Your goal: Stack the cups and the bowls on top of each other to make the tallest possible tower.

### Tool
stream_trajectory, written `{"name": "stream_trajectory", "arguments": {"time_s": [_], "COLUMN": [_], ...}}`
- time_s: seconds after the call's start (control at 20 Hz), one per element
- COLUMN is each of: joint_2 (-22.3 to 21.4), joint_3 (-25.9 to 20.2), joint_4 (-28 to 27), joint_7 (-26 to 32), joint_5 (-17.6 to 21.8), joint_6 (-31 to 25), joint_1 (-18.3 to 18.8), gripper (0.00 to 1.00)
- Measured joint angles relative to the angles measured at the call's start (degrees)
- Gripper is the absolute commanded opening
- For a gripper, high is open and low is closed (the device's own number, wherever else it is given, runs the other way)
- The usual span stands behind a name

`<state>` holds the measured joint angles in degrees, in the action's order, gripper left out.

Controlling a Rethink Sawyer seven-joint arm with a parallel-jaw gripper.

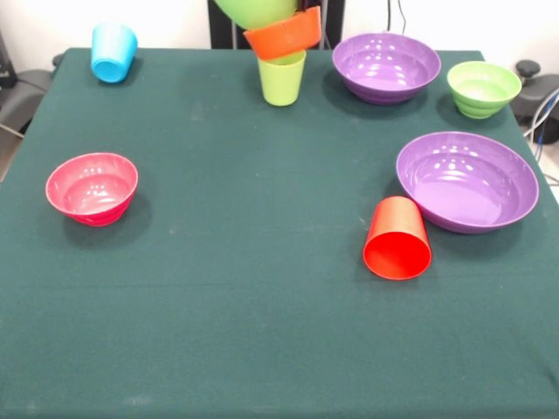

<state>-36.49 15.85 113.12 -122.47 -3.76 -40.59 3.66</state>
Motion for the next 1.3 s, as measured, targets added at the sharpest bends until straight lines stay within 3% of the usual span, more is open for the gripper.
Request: {"name": "stream_trajectory", "arguments": {"time_s": [0.4,1.3], "joint_2": [2.34,2.24], "joint_3": [-0.42,-2.30], "joint_4": [-1.39,-1.47], "joint_7": [0.00,0.00], "joint_5": [-1.69,-5.77], "joint_6": [0.00,3.40], "joint_1": [1.59,3.08], "gripper": [0.00,0.00]}}
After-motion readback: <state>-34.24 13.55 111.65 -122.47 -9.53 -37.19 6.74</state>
